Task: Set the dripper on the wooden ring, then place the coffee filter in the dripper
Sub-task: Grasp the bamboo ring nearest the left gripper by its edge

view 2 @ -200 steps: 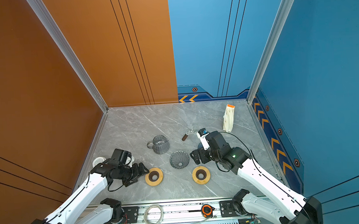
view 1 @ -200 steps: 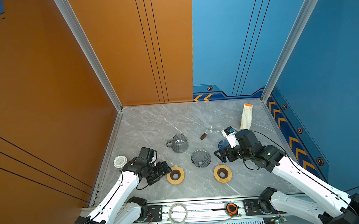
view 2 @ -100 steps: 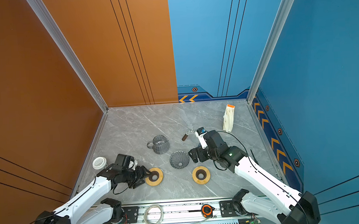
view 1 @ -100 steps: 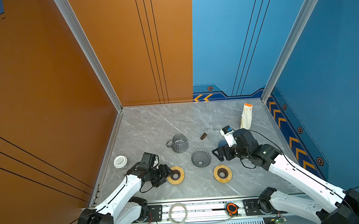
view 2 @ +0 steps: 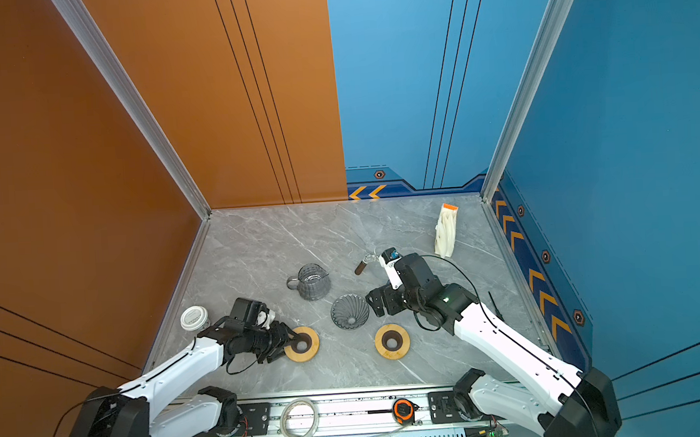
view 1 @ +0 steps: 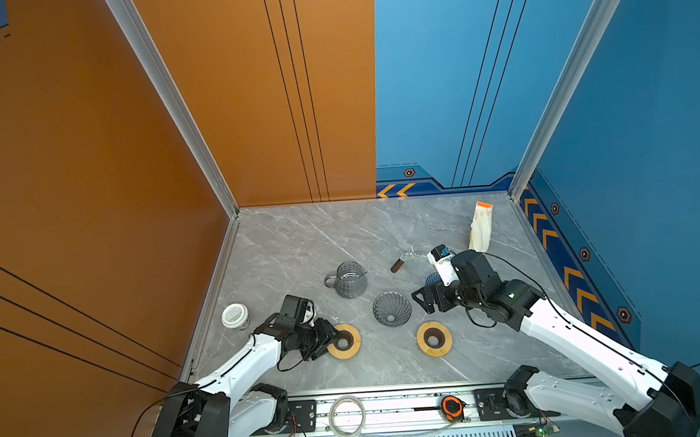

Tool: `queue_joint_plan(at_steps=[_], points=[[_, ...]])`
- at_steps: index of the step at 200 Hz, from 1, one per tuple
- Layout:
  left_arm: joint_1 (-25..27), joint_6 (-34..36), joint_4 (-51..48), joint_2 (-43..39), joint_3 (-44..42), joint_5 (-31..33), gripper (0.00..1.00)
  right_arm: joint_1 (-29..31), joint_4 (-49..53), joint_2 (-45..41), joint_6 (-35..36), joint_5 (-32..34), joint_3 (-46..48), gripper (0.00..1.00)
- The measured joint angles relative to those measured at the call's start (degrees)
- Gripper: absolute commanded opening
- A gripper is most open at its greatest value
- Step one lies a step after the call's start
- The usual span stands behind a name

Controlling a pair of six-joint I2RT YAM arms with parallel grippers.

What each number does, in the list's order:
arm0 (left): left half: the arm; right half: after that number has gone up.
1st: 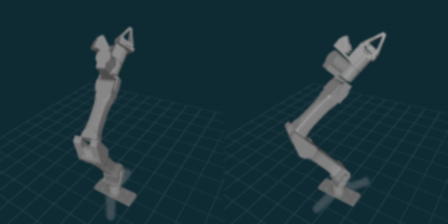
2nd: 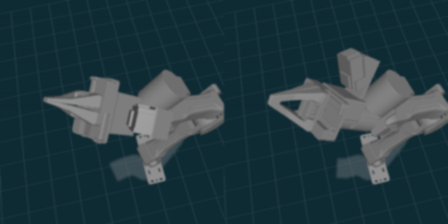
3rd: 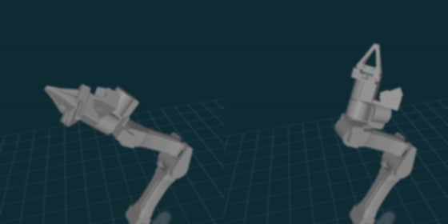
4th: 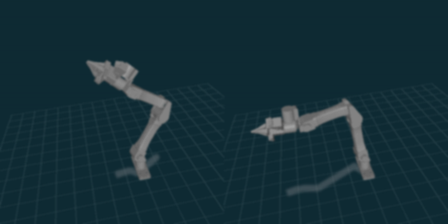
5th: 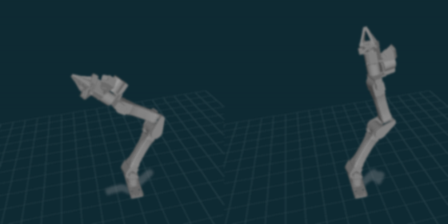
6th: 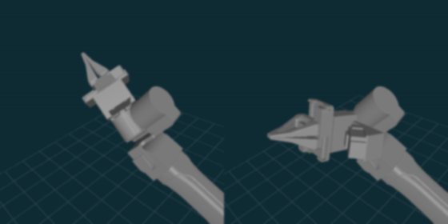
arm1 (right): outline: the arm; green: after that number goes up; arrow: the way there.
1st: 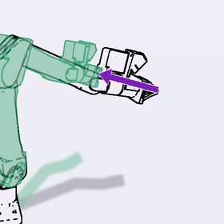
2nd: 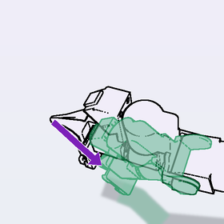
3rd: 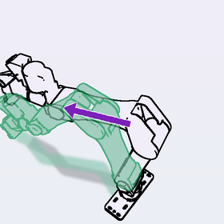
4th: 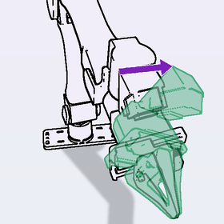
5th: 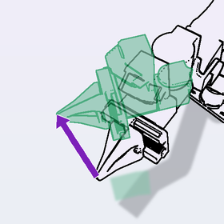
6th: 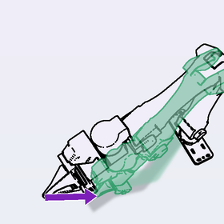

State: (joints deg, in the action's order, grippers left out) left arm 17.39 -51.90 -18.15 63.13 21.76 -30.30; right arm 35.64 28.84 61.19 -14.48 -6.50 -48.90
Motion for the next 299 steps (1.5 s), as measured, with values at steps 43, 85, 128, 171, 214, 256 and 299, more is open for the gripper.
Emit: queue_joint_plan(at_steps=[43,85,128,171,214,256,299], points=[[0.0,0.0,0.9,-0.4,-0.7,0.1,0.45,0.0,0.0,3.1,0.0,-0.4,-1.3,1.00],[0.0,0.0,1.8,-1.5,-1.5,0.1,0.37,0.0,-0.1,5.4,-0.2,-0.8,-3.1,1.00],[-0.2,0.2,3.3,-1.6,-1.5,-0.1,0.27,0.0,-0.4,5.8,-0.6,-0.8,-3.9,1.00],[-1.5,0.9,3.8,-1.9,-1.5,-1.1,0.20,0.0,-0.6,5.8,-0.6,-0.8,-4.2,1.00],[-2.6,1.6,3.2,-2.5,-0.7,-1.2,0.11,0.0,-0.6,6.4,-0.6,-0.8,-4.3,1.00],[-2.8,1.7,0.9,-6.0,-0.7,-1.0,0.00,0.0,-0.6,6.4,-0.6,-0.8,-4.3,1.00],[-2.9,2.6,-4.5,-12.0,-0.5,0.1,0.00,0.0,-1.0,6.4,-0.6,-0.4,-4.4,1.00]])
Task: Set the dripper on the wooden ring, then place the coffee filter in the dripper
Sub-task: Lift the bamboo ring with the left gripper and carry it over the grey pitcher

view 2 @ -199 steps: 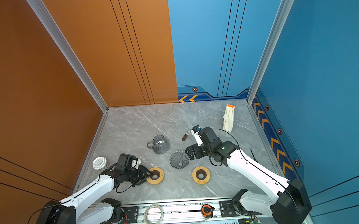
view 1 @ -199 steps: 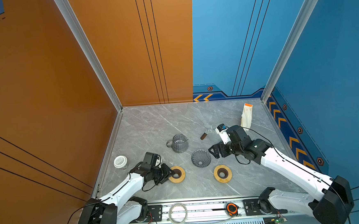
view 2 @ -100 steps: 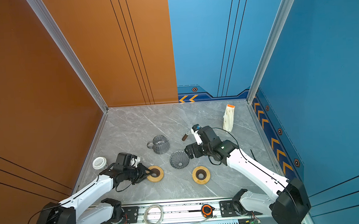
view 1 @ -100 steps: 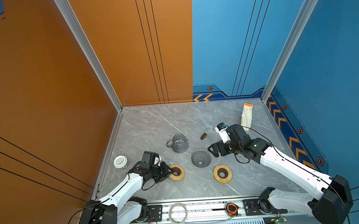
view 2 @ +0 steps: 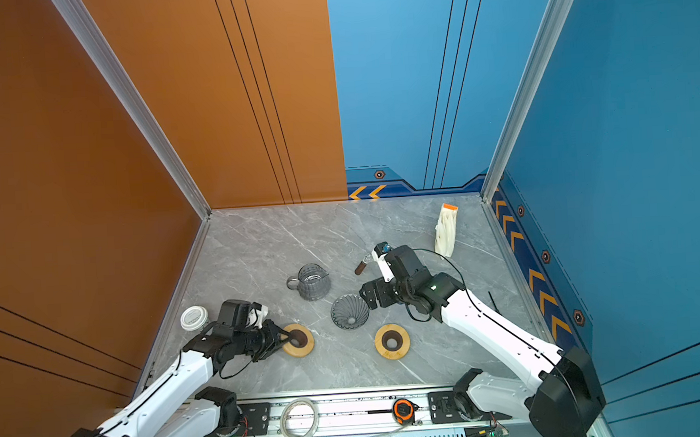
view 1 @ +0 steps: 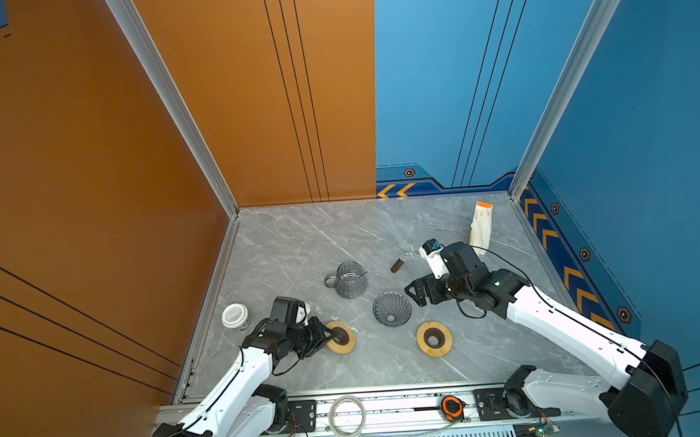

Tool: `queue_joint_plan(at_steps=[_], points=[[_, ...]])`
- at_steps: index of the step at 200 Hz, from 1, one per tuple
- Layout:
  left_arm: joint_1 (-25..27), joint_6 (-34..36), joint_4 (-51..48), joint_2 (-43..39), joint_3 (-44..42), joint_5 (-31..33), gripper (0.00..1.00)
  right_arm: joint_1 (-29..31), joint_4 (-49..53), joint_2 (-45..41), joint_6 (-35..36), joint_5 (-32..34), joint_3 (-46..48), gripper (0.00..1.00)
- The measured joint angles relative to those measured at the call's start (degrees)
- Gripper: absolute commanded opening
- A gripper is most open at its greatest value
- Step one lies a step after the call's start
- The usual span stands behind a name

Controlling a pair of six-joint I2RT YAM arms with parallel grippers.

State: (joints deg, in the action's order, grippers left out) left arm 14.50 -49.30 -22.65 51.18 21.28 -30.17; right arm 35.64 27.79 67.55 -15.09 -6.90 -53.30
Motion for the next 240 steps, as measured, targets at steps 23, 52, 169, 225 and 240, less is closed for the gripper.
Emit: queue_joint_plan(at_steps=[23,52,169,225,240], points=[[0.0,0.5,-2.5,-2.8,0.7,0.2,0.00,0.0,0.0,-0.7,0.0,0.4,0.0,1.00],[0.0,0.8,-4.0,-6.6,2.8,0.8,0.00,0.1,-0.4,-1.8,0.0,0.7,0.0,1.00],[-1.9,6.5,-3.8,5.1,22.1,-1.3,0.00,0.5,-3.8,-2.7,0.0,1.1,0.0,1.00],[-2.3,6.9,5.9,17.2,26.3,-5.0,0.00,0.8,-7.0,-2.6,-0.4,1.8,0.1,1.00],[-2.5,6.9,8.4,20.1,27.4,-6.0,0.00,0.8,-7.6,-2.4,-0.4,2.2,0.2,1.00]])
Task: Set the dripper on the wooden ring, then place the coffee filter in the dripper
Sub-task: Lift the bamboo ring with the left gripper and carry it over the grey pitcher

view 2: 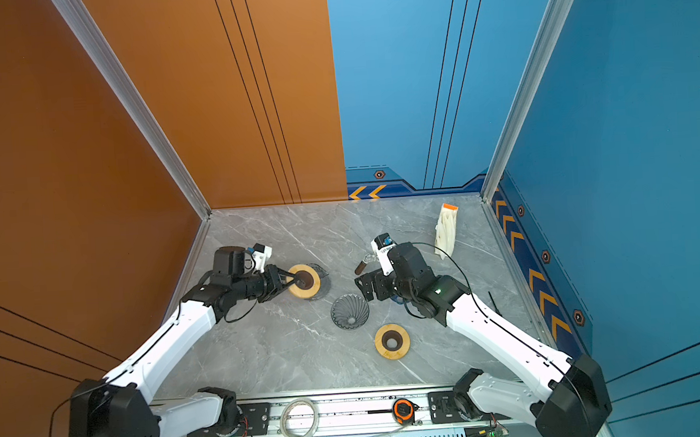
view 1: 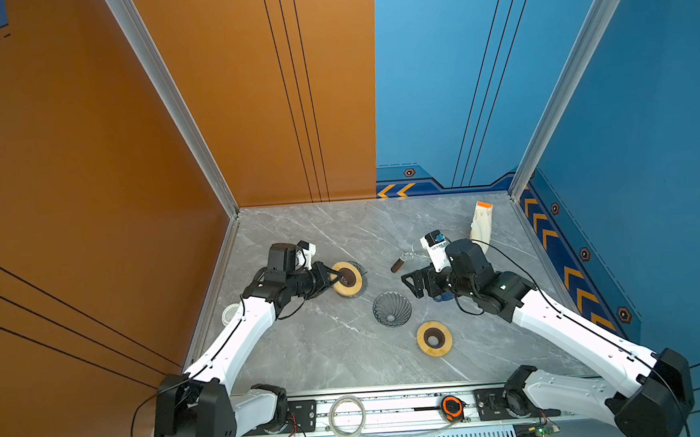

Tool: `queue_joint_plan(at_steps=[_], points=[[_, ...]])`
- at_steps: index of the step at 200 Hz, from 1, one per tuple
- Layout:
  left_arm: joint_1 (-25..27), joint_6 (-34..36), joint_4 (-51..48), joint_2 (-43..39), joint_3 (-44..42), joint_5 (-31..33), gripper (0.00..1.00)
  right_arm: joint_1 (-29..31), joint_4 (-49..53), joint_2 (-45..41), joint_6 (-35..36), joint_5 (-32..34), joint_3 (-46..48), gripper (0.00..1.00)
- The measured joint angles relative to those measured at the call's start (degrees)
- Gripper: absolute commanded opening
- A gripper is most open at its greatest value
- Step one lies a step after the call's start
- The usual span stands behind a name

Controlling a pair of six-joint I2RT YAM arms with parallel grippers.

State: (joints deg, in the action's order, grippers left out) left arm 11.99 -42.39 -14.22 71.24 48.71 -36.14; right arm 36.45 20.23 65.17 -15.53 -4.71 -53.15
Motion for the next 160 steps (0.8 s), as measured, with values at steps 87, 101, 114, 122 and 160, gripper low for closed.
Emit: queue_joint_plan(at_steps=[87,101,114,122,160], points=[[-0.9,0.2,9.2,12.5,6.4,-5.5,0.00,0.0,-1.9,1.3,0.0,0.4,0.0,1.00],[-1.0,0.4,9.3,13.4,6.5,-6.1,0.00,0.0,-1.9,1.4,0.0,0.4,0.0,1.00],[-1.2,0.7,9.2,14.2,6.5,-6.3,0.00,0.0,-1.9,1.4,0.0,0.4,0.0,1.00],[-1.2,0.9,9.0,14.6,6.5,-6.4,0.00,0.0,-1.9,1.4,0.0,0.4,0.0,1.00],[-1.6,1.0,8.7,15.4,6.5,-6.6,0.01,0.0,-1.9,1.4,0.0,0.4,0.0,1.00]])
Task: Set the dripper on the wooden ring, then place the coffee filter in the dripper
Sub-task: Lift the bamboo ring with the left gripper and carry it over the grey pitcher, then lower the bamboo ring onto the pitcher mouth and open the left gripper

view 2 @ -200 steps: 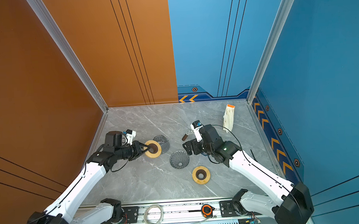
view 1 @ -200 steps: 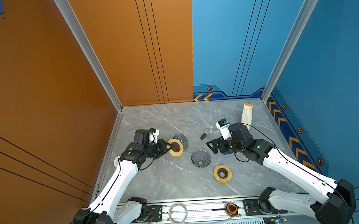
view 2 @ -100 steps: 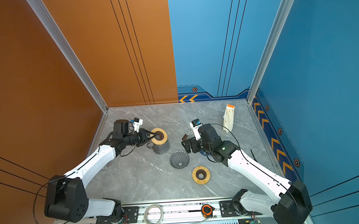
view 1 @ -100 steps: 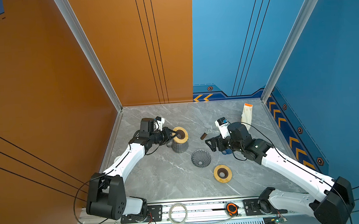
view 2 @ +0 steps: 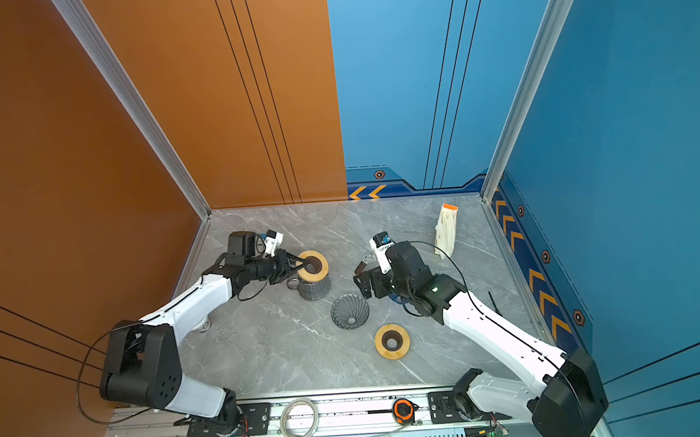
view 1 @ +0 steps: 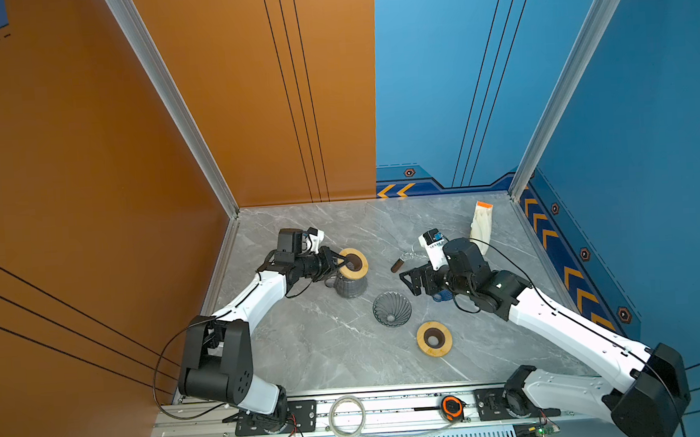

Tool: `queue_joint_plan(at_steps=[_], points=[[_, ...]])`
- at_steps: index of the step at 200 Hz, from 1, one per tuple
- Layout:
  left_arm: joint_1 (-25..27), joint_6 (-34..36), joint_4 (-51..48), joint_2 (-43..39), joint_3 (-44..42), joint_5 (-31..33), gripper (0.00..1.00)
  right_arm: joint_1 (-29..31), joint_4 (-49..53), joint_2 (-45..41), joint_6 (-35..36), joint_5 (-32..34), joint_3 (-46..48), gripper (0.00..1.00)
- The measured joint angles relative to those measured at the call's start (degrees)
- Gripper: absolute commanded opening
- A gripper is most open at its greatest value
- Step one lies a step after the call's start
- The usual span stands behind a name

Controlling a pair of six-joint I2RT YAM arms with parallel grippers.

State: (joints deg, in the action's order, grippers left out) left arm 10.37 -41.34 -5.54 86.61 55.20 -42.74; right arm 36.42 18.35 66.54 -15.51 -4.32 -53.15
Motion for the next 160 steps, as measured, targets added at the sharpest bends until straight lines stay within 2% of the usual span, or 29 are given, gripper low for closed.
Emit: queue_joint_plan(at_steps=[38,160], points=[[-0.3,0.0,0.0,1.0,0.0,0.0,0.05,0.0,0.0,0.0,0.0,0.0,0.0,1.00],[-1.4,0.8,1.6,4.3,0.0,-1.6,0.09,0.0,-0.4,0.7,0.0,0.0,0.0,1.00]])
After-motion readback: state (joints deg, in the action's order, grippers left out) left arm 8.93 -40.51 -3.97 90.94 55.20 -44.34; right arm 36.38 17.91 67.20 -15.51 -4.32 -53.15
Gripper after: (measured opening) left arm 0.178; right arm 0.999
